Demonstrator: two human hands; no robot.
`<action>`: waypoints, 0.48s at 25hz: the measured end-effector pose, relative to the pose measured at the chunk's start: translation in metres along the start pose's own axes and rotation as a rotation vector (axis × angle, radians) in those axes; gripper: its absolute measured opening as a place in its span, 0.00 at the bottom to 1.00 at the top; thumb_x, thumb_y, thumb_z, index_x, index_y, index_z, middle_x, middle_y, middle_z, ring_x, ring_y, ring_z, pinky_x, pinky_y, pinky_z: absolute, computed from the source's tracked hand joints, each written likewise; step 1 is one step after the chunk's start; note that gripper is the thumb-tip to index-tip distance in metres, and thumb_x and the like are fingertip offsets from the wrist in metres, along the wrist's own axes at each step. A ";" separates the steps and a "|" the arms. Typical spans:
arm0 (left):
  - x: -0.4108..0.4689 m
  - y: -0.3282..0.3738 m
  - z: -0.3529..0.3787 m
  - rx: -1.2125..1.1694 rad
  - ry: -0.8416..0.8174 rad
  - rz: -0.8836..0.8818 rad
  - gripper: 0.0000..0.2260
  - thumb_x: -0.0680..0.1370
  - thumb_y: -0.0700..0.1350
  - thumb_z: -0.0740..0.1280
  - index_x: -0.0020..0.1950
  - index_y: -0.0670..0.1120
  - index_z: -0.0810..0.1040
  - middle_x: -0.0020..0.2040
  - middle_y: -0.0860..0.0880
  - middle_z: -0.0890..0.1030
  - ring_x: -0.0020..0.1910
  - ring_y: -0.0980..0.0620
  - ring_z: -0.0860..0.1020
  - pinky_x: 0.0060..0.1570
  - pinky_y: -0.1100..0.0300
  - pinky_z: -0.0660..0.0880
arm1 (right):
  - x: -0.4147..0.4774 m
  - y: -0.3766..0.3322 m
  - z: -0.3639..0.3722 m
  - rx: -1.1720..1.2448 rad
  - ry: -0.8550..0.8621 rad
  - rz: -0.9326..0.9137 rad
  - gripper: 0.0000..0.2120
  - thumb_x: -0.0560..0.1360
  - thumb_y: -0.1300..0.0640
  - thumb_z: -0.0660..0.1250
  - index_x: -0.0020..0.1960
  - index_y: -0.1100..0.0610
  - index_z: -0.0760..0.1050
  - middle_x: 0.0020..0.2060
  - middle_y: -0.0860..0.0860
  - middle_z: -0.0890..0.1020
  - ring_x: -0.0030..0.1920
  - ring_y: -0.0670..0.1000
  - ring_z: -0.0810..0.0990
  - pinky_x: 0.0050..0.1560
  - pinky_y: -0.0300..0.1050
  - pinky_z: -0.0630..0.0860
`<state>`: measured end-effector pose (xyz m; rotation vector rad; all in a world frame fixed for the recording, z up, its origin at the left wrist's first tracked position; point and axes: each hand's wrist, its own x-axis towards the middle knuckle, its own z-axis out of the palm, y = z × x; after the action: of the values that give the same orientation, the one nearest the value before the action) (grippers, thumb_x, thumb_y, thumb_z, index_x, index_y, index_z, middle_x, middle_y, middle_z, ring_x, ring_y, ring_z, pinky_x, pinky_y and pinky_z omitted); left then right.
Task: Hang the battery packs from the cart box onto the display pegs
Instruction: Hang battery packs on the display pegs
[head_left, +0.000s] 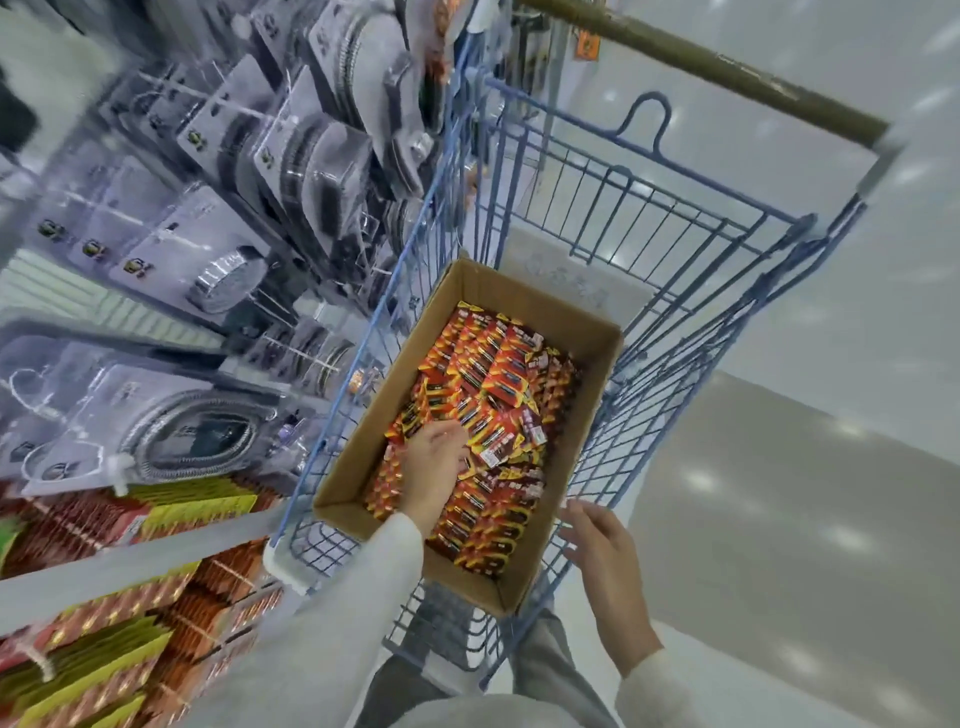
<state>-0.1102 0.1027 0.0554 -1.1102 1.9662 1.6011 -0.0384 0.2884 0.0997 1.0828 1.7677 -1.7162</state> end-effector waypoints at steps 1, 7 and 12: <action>0.023 0.006 0.015 0.054 -0.017 0.028 0.09 0.82 0.49 0.69 0.60 0.49 0.81 0.57 0.51 0.83 0.55 0.52 0.81 0.58 0.55 0.78 | 0.002 0.000 0.006 0.016 0.015 0.019 0.07 0.82 0.53 0.66 0.55 0.55 0.80 0.51 0.53 0.85 0.54 0.52 0.83 0.50 0.42 0.77; 0.141 0.020 0.093 0.321 -0.016 0.027 0.22 0.81 0.49 0.71 0.74 0.42 0.74 0.69 0.44 0.79 0.69 0.42 0.76 0.68 0.49 0.73 | 0.017 0.005 0.032 0.131 0.046 0.112 0.07 0.82 0.53 0.67 0.54 0.54 0.82 0.51 0.50 0.86 0.54 0.49 0.84 0.50 0.39 0.78; 0.177 0.008 0.119 0.401 -0.013 0.014 0.23 0.81 0.47 0.73 0.73 0.40 0.74 0.71 0.42 0.77 0.71 0.40 0.75 0.71 0.48 0.73 | 0.025 0.007 0.035 0.197 0.069 0.182 0.06 0.81 0.56 0.67 0.54 0.56 0.82 0.50 0.51 0.86 0.52 0.48 0.84 0.42 0.31 0.78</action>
<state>-0.2487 0.1553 -0.0985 -0.9218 2.1621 1.1414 -0.0549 0.2592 0.0717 1.3572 1.5104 -1.7855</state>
